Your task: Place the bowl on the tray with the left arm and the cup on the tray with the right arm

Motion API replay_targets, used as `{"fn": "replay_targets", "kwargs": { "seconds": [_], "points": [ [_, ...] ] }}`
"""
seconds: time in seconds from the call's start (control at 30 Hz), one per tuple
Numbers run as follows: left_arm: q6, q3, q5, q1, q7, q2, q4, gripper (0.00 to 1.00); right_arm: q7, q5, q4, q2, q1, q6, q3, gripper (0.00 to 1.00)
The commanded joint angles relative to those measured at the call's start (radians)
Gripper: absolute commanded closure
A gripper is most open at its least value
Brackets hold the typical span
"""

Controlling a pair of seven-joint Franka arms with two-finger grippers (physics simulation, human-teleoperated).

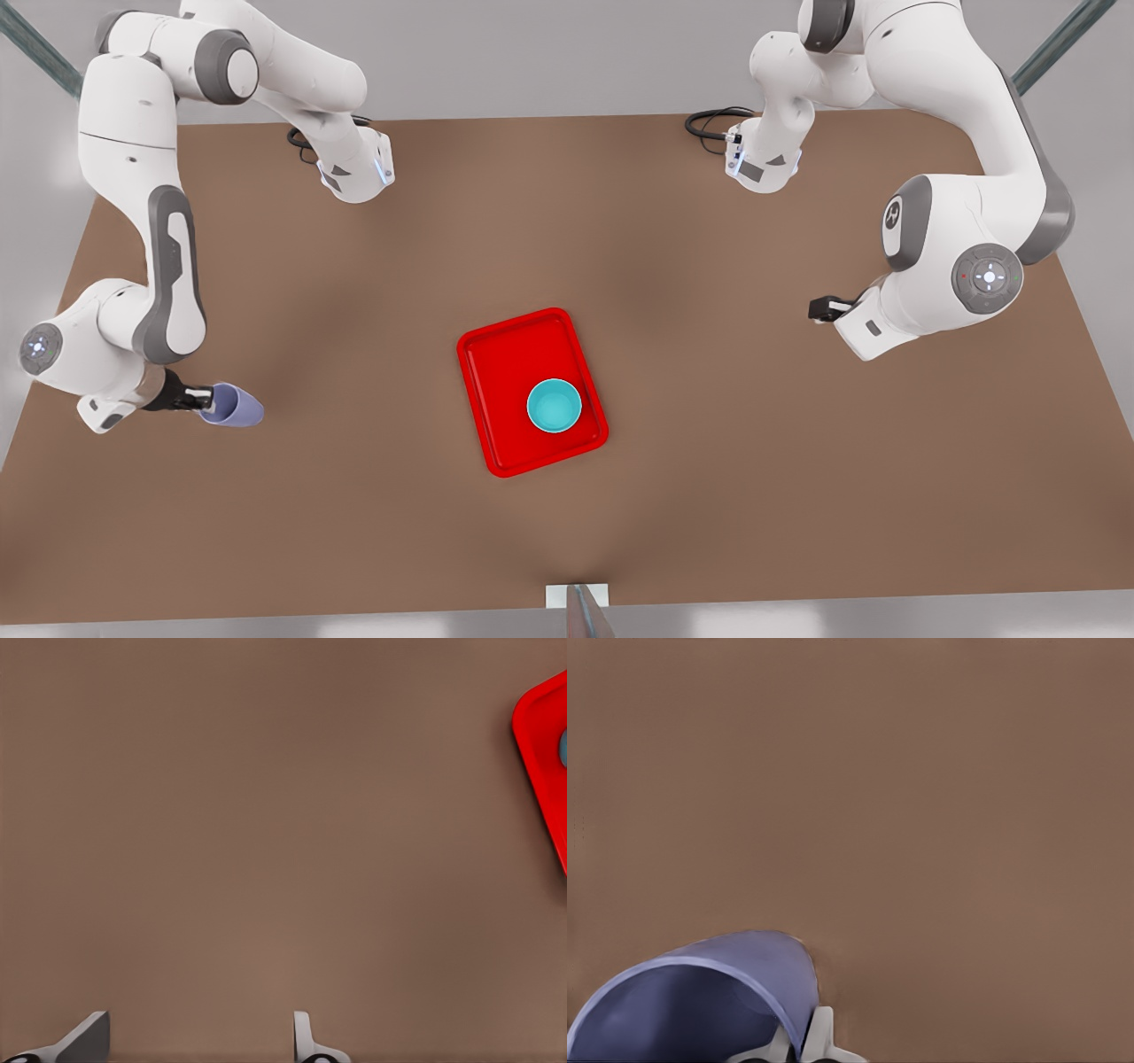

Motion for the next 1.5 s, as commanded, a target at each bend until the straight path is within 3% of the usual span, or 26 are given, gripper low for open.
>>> {"fn": "replay_targets", "kwargs": {
  "seconds": [0.0, 0.43, 0.6, 0.77, 0.93, 1.27, 1.3, 1.33, 1.47],
  "points": [
    [0.000, 0.000, 0.000, 0.002, 0.000, 0.000, 0.000, 0.00, 0.005, -0.007, 0.000, 0.000, 0.001, 0.002, 0.002, 0.79],
    [-0.002, 0.002, 0.002, 0.000, -0.009, -0.006, 0.002, 0.00, 0.492, 0.000, 0.026, -0.052, 0.358, -0.070, 0.017, 0.79],
    [-0.002, 0.002, 0.003, 0.000, -0.009, -0.006, 0.002, 0.00, 0.709, -0.002, 0.119, 0.007, 0.390, -0.069, 0.175, 0.79],
    [-0.002, 0.000, 0.002, 0.000, -0.008, -0.008, 0.003, 0.00, 0.905, -0.002, 0.216, 0.078, 0.568, -0.068, 0.183, 0.79],
    [-0.002, 0.000, 0.000, 0.000, -0.006, -0.006, 0.002, 0.00, 0.905, -0.002, 0.130, 0.027, 0.579, -0.136, 0.224, 0.79],
    [-0.002, 0.000, 0.000, 0.000, -0.006, -0.002, 0.002, 0.00, 0.902, -0.011, 0.109, 0.152, 0.621, -0.012, 0.233, 0.79],
    [-0.002, 0.000, 0.000, 0.000, -0.006, -0.002, 0.002, 0.00, 0.898, -0.011, 0.110, 0.149, 0.621, -0.018, 0.232, 0.12],
    [-0.002, 0.000, 0.000, 0.000, -0.006, -0.002, 0.002, 0.00, 0.898, -0.016, 0.110, 0.147, 0.621, -0.018, 0.232, 0.00],
    [0.000, 0.000, 0.000, 0.000, -0.006, 0.000, 0.002, 0.00, 0.899, -0.026, 0.109, 0.139, 0.621, -0.026, 0.232, 0.00]
  ]
}}
